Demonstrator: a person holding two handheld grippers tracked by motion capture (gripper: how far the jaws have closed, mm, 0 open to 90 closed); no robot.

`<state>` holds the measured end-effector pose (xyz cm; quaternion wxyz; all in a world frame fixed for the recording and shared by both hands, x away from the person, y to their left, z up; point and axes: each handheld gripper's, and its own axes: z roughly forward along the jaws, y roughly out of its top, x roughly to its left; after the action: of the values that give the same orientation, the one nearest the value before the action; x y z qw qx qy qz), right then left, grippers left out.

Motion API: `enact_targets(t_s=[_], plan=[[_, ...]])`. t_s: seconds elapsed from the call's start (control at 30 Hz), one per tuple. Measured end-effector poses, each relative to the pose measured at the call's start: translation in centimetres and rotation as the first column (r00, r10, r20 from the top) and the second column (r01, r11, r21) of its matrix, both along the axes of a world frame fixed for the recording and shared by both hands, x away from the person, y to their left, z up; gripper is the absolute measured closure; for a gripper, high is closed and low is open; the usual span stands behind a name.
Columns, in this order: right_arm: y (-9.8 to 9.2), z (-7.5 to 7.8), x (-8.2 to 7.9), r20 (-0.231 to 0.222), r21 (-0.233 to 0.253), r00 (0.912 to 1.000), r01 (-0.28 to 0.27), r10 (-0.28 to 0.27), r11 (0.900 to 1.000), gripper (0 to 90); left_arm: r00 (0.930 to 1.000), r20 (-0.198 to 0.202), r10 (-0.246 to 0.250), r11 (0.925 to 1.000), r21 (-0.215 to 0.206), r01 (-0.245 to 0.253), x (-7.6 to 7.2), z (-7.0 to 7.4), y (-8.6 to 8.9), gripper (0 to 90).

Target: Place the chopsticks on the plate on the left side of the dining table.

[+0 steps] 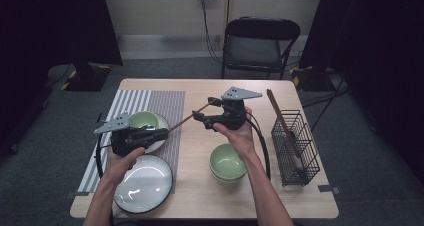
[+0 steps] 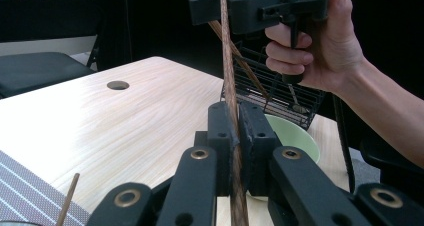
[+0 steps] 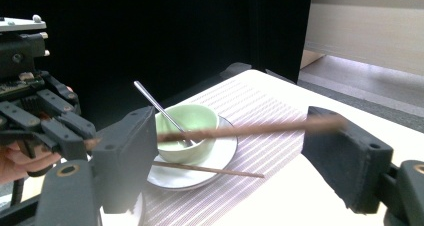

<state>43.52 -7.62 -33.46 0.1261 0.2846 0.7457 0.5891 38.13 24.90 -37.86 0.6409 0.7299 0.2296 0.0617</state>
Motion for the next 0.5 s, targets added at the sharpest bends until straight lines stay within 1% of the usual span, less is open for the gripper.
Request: enact_targets(t_s=[0.03,0.1,0.13,0.27,0.37,0.4,0.5], plan=[[-0.2,-0.1,0.0,-0.002,0.000,1.0000,0.005,-0.005,1.000,21.1,1.0000,-0.002,-0.009,0.9999,-0.009,0.009,0.0,0.0,0.1,84.9],[-0.8,-0.5,0.0,-0.007,0.004,1.0000,0.006,-0.006,1.000,19.6,1.0000,0.002,0.007,1.0000,0.006,-0.007,0.0,0.0,0.3,84.9],[-1.2,-0.8,-0.1,-0.009,0.018,1.0000,0.003,-0.003,1.000,19.5,0.9999,0.001,0.013,0.9998,0.014,-0.013,-0.1,0.0,0.4,85.0],[-2.5,-1.9,0.1,-0.034,0.015,0.9990,0.029,-0.028,0.999,19.3,0.9995,-0.012,0.028,0.9994,0.022,-0.028,0.2,-0.1,0.7,85.0],[-3.0,-2.6,0.3,-0.049,-0.010,0.9974,0.051,-0.052,0.999,19.4,0.9994,-0.008,0.034,0.9982,0.050,-0.033,0.2,-0.2,0.6,85.0],[-3.1,-2.8,0.4,-0.049,-0.029,0.9969,0.060,-0.061,0.998,19.4,0.9993,-0.004,0.036,0.9973,0.064,-0.036,0.2,-0.2,0.6,85.0],[-3.4,-3.5,0.8,-0.061,-0.066,0.9946,0.080,-0.084,0.995,19.4,0.9993,-0.008,0.037,0.9969,0.069,-0.037,0.3,-0.4,0.7,85.0]])
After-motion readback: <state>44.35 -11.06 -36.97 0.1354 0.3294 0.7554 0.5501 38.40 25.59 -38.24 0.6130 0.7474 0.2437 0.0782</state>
